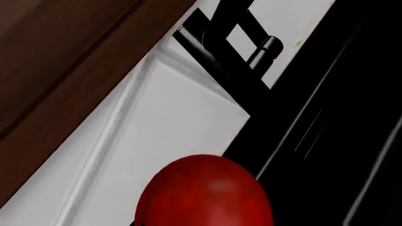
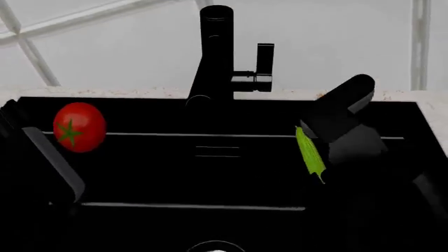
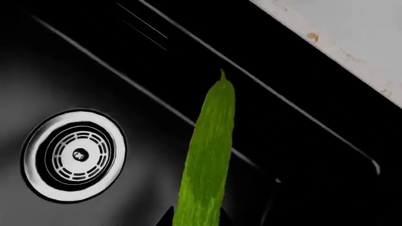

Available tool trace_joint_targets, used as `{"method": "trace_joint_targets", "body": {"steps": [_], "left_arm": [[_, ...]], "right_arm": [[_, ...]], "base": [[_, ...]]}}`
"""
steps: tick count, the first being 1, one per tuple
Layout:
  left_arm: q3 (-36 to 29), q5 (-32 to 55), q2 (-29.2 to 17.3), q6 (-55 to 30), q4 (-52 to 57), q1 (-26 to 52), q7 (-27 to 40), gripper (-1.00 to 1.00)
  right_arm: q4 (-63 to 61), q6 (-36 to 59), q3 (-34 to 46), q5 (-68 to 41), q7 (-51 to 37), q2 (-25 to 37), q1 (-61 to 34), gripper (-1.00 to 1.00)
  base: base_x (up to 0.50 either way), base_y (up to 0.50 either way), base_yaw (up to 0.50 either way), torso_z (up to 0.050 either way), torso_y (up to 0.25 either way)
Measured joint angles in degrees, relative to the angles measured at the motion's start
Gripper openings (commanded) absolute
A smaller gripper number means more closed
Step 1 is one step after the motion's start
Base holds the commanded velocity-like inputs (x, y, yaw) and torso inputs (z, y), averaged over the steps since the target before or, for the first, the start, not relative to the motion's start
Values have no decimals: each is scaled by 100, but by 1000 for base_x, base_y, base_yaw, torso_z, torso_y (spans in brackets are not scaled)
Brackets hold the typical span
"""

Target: Pick the vegetables from the sink and place them on the cutting board.

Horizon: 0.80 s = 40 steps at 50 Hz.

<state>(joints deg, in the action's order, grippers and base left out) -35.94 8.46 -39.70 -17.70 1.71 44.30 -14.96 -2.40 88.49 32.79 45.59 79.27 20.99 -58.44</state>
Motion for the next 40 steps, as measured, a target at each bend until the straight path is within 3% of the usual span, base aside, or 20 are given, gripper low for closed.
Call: {"method": "trace_joint_targets", "body": {"steps": [12,20,26,40], "left_arm": [[253,123,100,-204,203,-285,505,-100],[375,147,223,-215,222,-565,887,-100],[501,75,399,-295,318,-724,1379,-100],[949,35,843,-472,845,-1067,2498,-100]], "right_arm": [[-631,46,-662,936,230,-176,297,-100],[-933,-294,-1335,1069,-171,-486,638,-100],[-1106,-696,-1857,974,-692,-772,860,-100],[-1931,-919,-2346,1178,-1368,-1182,1297,-100]], "base": [[-500,0,0,0,250],[-500,0,0,0,250],[0,0,0,0,0],[-2,-494,0,0,0]]}}
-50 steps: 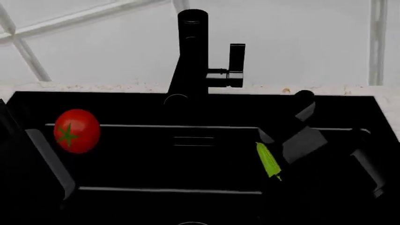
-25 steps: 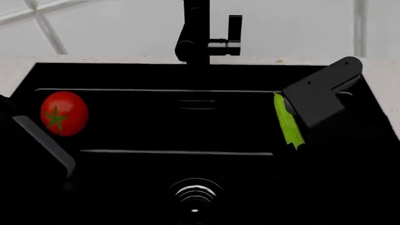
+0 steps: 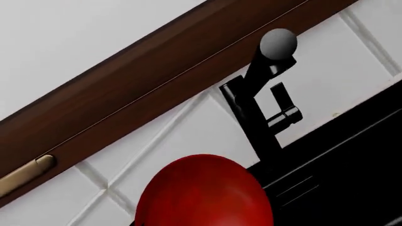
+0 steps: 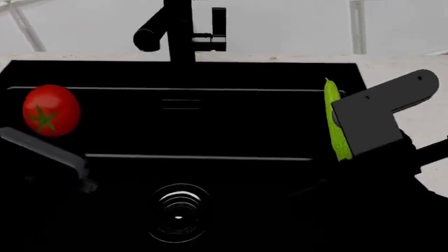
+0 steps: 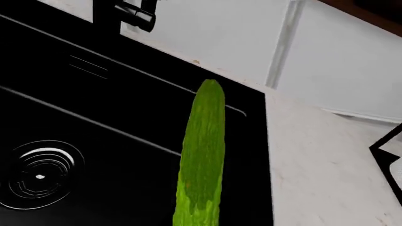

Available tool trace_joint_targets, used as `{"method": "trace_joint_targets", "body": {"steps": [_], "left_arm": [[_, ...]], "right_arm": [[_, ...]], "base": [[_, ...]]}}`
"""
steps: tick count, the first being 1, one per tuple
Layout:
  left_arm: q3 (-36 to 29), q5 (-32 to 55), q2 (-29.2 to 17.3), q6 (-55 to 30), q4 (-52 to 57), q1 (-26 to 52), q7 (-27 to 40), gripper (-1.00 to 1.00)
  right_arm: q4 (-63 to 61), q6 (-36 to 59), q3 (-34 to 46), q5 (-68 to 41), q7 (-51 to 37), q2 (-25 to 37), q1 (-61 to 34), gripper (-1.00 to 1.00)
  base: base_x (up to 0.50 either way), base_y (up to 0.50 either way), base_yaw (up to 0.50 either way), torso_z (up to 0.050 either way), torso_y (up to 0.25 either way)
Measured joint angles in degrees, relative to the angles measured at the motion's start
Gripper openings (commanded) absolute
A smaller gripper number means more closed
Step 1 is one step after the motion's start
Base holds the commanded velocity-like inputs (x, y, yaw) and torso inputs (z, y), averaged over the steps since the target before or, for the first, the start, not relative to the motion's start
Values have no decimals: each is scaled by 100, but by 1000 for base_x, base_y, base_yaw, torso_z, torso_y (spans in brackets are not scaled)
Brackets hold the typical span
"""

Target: Pick the vegetables from the sink and place them on the cutting board.

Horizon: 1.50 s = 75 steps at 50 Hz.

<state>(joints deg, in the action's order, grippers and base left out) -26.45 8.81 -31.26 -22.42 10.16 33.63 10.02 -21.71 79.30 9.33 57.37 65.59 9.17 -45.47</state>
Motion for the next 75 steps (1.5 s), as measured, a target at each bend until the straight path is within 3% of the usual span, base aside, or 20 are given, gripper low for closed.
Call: {"method": "trace_joint_targets", "body": {"steps": [16,44,75], "left_arm": [[157,21,-22,-216,721,-339,413,-100],[146,375,-25,-791,1593,-506,406,-100],[-254,428,262,-1527,2107,-145,383,-100]], "right_arm": [[-576,203,31,356,62,-22,190,-100],[-991,719,327,1061,693,19,36,-100],[-1178,652,89,1380,1014,-94,192,-100]], "base": [[0,-500,0,0,0],[0,-500,0,0,0],[0,-500,0,0,0]]}}
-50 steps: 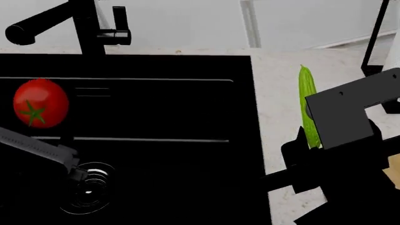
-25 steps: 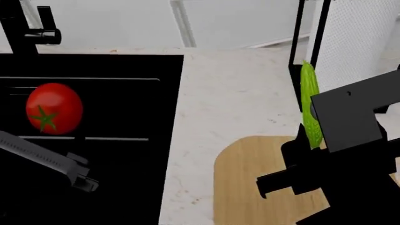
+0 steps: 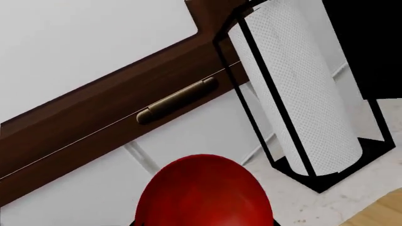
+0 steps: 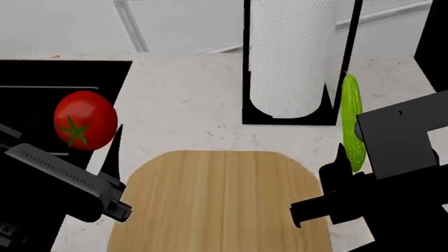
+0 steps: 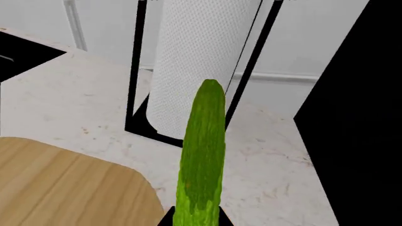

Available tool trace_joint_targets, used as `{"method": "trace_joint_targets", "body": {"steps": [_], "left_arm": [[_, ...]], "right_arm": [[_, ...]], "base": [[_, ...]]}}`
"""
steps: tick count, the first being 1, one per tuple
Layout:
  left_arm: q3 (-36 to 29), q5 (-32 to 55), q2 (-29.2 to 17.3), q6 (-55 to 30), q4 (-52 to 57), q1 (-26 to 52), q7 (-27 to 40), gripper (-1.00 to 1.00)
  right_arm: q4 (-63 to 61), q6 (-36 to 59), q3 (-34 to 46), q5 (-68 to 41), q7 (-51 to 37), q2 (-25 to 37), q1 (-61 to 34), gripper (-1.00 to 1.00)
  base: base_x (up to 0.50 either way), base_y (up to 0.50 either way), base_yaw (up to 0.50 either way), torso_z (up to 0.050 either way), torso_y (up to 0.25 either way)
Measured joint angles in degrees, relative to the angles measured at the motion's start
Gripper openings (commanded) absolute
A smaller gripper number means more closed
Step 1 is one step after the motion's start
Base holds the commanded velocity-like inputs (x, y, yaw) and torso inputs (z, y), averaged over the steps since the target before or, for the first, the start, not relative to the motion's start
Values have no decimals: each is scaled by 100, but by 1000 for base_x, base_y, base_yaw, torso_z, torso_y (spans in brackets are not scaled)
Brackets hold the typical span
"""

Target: Pick the vegetables from the sink and place them on the cutting board.

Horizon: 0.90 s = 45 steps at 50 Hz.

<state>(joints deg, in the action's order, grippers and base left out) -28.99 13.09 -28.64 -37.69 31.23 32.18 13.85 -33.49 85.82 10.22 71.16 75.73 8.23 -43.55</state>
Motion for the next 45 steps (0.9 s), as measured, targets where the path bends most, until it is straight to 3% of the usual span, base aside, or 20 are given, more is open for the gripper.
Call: {"method": "trace_joint_targets", "body": {"steps": [6,28,45], "left_arm": [[8,310,124,-444,115,110,-87,-100],[232,1297,915,-2247,-56,783,37,-100],[506,1440,1458,-2344,-1441,1116,51,-100]], "right_arm": [[-15,-73,-101,-63,-59,-63,37,-100],[193,-85,-259,136,-244,-239,10,-100],[241,-92,-260,294,-179,-313,16,-100]], "base": [[0,-459,0,0,0],[0,0,0,0,0],[0,0,0,0,0]]}}
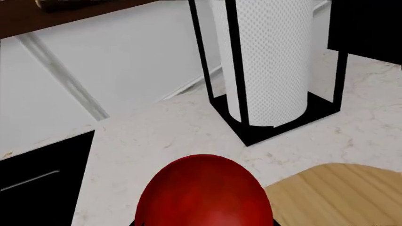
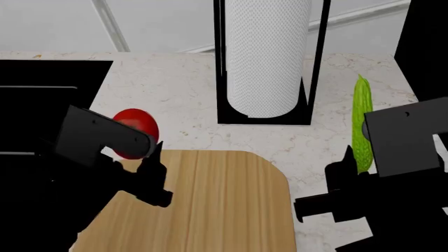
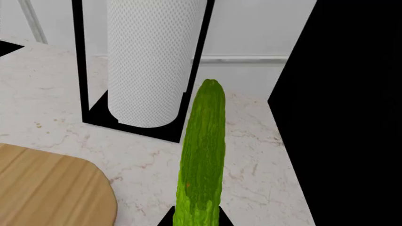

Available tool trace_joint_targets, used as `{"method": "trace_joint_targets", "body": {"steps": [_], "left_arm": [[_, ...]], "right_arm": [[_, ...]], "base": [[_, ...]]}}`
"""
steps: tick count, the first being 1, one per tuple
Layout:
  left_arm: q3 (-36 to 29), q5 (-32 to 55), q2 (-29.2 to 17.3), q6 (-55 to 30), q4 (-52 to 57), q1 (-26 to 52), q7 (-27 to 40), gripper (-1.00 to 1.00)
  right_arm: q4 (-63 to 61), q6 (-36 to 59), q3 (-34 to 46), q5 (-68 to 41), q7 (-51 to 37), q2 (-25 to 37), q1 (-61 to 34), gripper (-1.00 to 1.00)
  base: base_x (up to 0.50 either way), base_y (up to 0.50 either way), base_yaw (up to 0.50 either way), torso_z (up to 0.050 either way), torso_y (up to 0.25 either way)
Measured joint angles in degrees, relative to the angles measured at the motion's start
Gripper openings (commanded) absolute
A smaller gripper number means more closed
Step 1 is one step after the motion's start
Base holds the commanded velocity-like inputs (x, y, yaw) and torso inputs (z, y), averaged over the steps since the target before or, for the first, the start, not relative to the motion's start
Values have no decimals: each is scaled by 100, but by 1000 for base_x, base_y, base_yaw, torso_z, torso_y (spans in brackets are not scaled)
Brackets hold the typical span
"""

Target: Pick the vegetables from the sink and place them on the cutting board.

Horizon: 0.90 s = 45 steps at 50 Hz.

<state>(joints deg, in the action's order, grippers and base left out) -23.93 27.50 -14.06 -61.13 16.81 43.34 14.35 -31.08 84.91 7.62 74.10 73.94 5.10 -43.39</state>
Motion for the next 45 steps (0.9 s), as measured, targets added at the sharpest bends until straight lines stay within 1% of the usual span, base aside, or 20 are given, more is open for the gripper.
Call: {"method": "trace_joint_targets", "body": {"steps": [8,22,41,42,45], "left_arm": [[-74,-46,77,124,-419,-24,-42,-100],[-144,-37,130,201,-819,-129,-70,-100],[-83,115,139,301,-982,-204,-14,-100],[-84,129,138,310,-983,-209,-6,100],[-73,222,90,336,-976,-217,123,100]], "right_arm": [[0,-33,-15,-7,-30,-32,-5,-100],[4,-26,-32,-6,-38,-72,-26,-100],[11,-27,-84,-99,-95,-114,-12,-100],[11,-30,-90,-109,-103,-116,-8,-100],[15,-30,-95,-129,-117,-119,-3,-100]], "base": [[0,0,0,0,1],[0,0,0,0,0],[1,0,0,0,0],[0,0,-3,0,0],[5,-4,-6,0,0]]}}
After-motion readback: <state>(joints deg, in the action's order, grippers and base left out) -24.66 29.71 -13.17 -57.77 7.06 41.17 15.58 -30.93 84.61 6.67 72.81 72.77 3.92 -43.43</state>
